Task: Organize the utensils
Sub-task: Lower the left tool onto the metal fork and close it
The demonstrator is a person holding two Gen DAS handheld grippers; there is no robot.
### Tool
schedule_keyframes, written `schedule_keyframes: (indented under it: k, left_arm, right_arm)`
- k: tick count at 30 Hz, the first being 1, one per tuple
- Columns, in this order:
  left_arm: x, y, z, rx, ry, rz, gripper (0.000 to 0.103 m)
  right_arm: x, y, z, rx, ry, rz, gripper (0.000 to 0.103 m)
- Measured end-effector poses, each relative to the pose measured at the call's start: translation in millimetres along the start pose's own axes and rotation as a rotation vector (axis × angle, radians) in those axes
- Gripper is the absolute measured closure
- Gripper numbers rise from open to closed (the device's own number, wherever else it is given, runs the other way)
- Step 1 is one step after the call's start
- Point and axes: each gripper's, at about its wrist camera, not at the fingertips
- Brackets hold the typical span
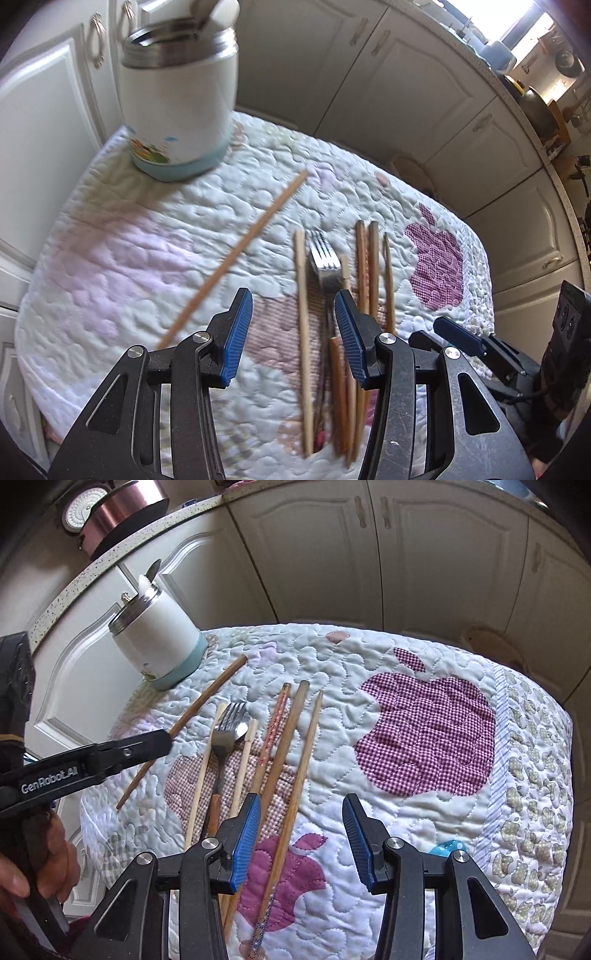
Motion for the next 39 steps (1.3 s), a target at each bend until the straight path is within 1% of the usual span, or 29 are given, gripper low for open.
schedule_keyframes:
  k: [4, 12, 15, 16, 17, 18, 21, 25, 26, 29, 32, 37, 39]
  left_arm:
    - [14.0, -2.5, 14.6, -0.032, 0.000, 0.003, 0.057]
    - [35.8, -6.2, 50.1, -0.096, -0.058, 0.005, 0.057]
    - [42.9, -6.8, 58.9, -0.101, -0.084, 0.036, 0.058]
    - [44.5, -6.7, 59.8, -0.095, -0.092, 0.049, 0.062]
    - [45.4, -6.5, 60.7, -0.090, -0.094, 0.059, 0.078]
    - [45.0, -6.6, 62.6, -0.099, -0.091, 0.063, 0.084]
    - [37.2, -8.7, 61.7, -0.107, -0.045, 0.026, 0.084]
    - [16.8, -11.8, 50.2, -0.106, -0.008, -0.030, 0.086]
    - [10.4, -13.2, 46.5, -0.108, -0.003, -0.042, 0.101]
    - [-0.9, -16.6, 36.0, -0.109, 0.022, -0.075, 0.102]
    - [-10.3, -17.4, 19.8, -0.094, 0.037, -0.069, 0.102]
    - [-23.2, -13.9, 9.5, -0.092, 0.044, -0.083, 0.102]
    - [-32.4, -12.2, 3.4, -0.092, 0.038, -0.084, 0.102]
  right_arm:
    - [6.8, -3.5, -0.9, -0.003, -0.004, 0.027, 0.058]
    - [19.1, -6.5, -7.4, -0.002, -0.014, 0.057, 0.058]
    - [25.3, -5.9, -10.1, -0.002, -0.014, 0.071, 0.059]
    - [27.0, -5.6, -10.5, -0.001, -0.014, 0.076, 0.059]
    - [28.8, -5.7, -11.3, 0.000, -0.014, 0.082, 0.058]
    - [30.1, -6.1, -12.0, 0.002, -0.015, 0.087, 0.058]
    - [30.2, -7.4, -14.4, 0.007, -0.022, 0.093, 0.058]
    - [23.7, -11.4, -18.9, 0.013, -0.044, 0.080, 0.059]
    - [20.6, -13.6, -17.3, 0.011, -0.048, 0.074, 0.059]
    - [10.0, -16.5, -14.3, 0.006, -0.064, 0.062, 0.059]
    - [-3.2, -17.7, -9.1, -0.004, -0.086, 0.040, 0.059]
    - [-28.8, -23.0, 10.0, -0.031, -0.135, 0.014, 0.059]
    - [-39.5, -26.7, 22.0, -0.044, -0.133, 0.001, 0.065]
Point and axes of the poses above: each gripper's, at about its wrist camera, not at the fingertips, and z roughly the way its jaws point, x to its right, y to its underside, and after that the axes turned 11 degrees about x, right-handed
